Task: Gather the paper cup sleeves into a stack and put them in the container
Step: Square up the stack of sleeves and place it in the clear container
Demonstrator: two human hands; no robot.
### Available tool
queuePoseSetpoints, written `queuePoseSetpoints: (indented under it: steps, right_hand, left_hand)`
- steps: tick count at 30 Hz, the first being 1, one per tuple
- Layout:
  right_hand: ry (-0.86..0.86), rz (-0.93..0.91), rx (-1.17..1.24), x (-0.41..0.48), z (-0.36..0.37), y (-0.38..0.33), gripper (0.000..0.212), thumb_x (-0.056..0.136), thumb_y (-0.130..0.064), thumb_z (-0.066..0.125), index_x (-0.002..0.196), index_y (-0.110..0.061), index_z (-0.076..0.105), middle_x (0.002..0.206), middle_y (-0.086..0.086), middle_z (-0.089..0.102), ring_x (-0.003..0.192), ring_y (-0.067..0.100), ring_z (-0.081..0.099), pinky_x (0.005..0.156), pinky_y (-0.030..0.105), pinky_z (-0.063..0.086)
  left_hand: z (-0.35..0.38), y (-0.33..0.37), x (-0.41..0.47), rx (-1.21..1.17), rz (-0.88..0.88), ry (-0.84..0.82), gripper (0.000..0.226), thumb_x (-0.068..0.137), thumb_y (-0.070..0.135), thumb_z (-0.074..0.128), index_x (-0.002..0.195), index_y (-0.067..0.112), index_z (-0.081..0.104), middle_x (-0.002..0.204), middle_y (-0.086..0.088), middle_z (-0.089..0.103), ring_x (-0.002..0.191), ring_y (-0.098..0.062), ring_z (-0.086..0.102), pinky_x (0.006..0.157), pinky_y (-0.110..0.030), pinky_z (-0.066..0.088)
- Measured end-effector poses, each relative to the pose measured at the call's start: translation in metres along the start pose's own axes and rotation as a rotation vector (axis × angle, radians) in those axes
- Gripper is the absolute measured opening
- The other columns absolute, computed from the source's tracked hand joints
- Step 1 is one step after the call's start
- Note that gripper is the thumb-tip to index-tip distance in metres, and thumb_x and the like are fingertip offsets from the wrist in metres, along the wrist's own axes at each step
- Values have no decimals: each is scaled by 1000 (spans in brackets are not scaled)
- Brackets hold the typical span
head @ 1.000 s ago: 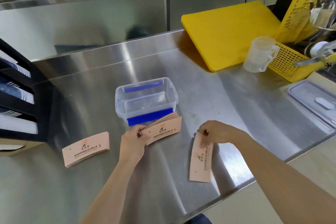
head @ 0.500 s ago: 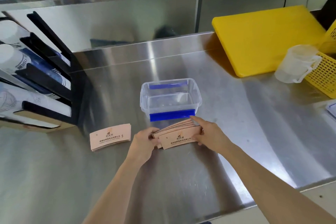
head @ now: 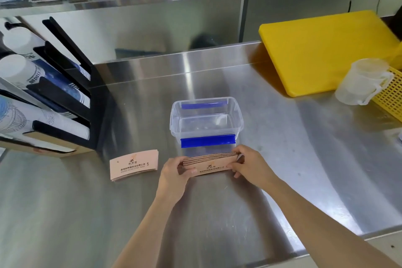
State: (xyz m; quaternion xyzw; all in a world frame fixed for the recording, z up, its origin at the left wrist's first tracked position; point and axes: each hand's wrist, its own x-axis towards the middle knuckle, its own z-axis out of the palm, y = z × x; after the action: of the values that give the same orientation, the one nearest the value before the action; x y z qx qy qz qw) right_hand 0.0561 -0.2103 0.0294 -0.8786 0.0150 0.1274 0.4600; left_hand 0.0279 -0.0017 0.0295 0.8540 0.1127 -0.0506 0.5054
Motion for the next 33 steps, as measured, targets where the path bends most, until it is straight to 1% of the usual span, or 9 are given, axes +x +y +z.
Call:
queuePoseSetpoints:
  steps: [3, 7, 10, 15, 19, 21, 24, 27, 33]
  right_hand:
    - [-3, 26, 137, -2, 5, 5, 20, 82, 0, 63, 102, -3, 59, 94, 14, 69, 66, 20, 70, 75, 28, 57]
    - [2, 28, 267, -3, 6, 7, 20, 81, 5, 62, 99, -3, 67, 99, 17, 66, 68, 20, 67, 79, 31, 58]
    - [1, 38, 294, -2, 6, 9, 19, 81, 4, 62, 98, -2, 70, 100, 19, 64, 70, 22, 66, 84, 38, 57]
    - [15, 47, 267, -3, 8, 7, 17, 80, -3, 66, 96, -6, 71, 99, 21, 65, 64, 17, 60, 62, 20, 55]
    - [10, -17, 208, -3, 12, -10, 21, 84, -7, 62, 104, -8, 67, 88, 2, 63, 64, 7, 54, 47, 4, 42]
    - [-20, -48, 231, -2, 16, -23, 22, 86, -5, 58, 106, -9, 66, 82, -8, 62, 63, 8, 54, 47, 5, 43]
    - [-29, -90, 281, 2, 29, -46, 23, 84, -5, 58, 103, -16, 67, 85, -7, 67, 67, 11, 59, 54, 11, 44]
    - [-59, -71, 345, 8, 49, -70, 17, 84, -10, 62, 97, -20, 65, 87, -4, 70, 72, 11, 63, 58, 17, 47]
    - [-148, 56, 388, 23, 94, -111, 6, 81, -7, 65, 85, -9, 61, 88, 10, 69, 65, 18, 61, 54, 22, 44]
  left_hand:
    - [2, -3, -1, 20, -15, 24, 20, 78, 16, 68, 97, 11, 66, 90, -2, 55, 78, -13, 54, 69, -20, 40]
    - [3, -6, 2, -69, -60, 40, 7, 76, 14, 70, 81, 18, 69, 90, -7, 60, 79, -22, 60, 77, -29, 47]
    - [3, -9, 2, -130, -92, 40, 20, 76, 9, 69, 69, 27, 65, 90, -16, 65, 70, -20, 60, 77, -32, 47]
    - [2, -13, 3, -173, -121, 85, 19, 75, 9, 70, 66, 25, 66, 84, -5, 59, 72, -19, 57, 74, -28, 46]
    - [-11, -11, -1, -190, -59, 149, 17, 76, 9, 69, 66, 22, 65, 82, 2, 59, 74, -12, 55, 66, -13, 43]
    - [-24, -11, -2, -265, -67, 167, 22, 77, 6, 67, 67, 26, 66, 76, 7, 67, 74, -13, 58, 69, -10, 45]
    - [-48, -9, -5, -328, -53, 239, 32, 76, -1, 64, 68, 30, 68, 68, 15, 71, 75, -14, 61, 76, -22, 48]
    - [-74, -11, -9, -381, -51, 357, 28, 78, -4, 63, 77, 24, 65, 76, 6, 67, 74, -12, 61, 70, -16, 49]
    - [-119, -30, -8, -355, -156, 488, 13, 76, 11, 69, 86, 18, 71, 85, -6, 73, 80, -21, 67, 84, -34, 50]
